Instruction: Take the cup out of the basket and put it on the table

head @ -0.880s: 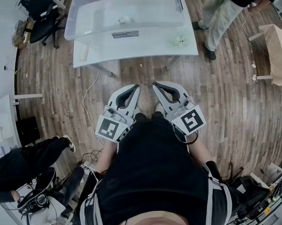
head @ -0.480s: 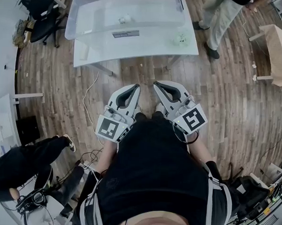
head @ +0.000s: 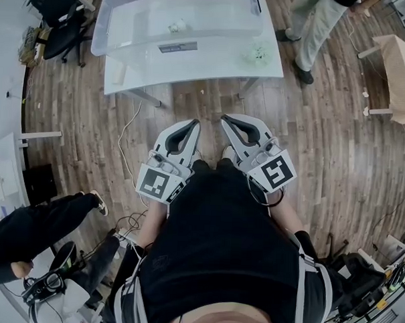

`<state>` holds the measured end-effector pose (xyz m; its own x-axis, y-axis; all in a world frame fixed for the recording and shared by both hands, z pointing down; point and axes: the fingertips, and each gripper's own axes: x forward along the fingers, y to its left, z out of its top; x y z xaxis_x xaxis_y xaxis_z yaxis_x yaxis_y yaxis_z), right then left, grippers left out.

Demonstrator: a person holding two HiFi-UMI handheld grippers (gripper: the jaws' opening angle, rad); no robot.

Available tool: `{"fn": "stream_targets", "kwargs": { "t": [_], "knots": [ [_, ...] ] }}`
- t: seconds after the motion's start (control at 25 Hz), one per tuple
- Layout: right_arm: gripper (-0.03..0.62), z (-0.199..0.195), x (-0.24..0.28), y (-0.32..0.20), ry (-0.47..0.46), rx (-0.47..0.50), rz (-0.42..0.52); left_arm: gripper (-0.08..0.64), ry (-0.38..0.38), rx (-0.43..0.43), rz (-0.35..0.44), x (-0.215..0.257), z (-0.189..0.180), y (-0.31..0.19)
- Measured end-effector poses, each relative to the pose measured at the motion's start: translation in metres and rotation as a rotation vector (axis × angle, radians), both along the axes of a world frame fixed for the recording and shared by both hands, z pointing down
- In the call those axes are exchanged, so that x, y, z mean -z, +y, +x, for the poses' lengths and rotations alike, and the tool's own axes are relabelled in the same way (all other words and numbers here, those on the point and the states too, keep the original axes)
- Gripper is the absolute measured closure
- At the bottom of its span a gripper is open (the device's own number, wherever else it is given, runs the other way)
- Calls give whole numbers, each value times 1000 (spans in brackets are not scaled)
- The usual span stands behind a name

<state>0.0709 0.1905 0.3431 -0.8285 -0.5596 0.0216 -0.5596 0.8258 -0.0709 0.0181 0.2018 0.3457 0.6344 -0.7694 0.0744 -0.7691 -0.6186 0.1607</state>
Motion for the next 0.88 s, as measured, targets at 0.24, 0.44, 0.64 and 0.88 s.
{"fn": "stream_targets", "kwargs": {
  "t": [0.24,0.44,0.64,0.88],
  "knots": [
    [577,26,-4,3,6,12,-16,541,-11,29,-3,1,23,3],
    [577,50,-7,5,0,29,-24,541,-17,52,-13,-2,46,5],
    [577,58,-11,2,-9,45,-38,541,-7,81,-27,-6,54,3],
    [577,47,-12,-6,-10,72,-45,541,-8,101,-23,-5,43,-8]
  ]
}}
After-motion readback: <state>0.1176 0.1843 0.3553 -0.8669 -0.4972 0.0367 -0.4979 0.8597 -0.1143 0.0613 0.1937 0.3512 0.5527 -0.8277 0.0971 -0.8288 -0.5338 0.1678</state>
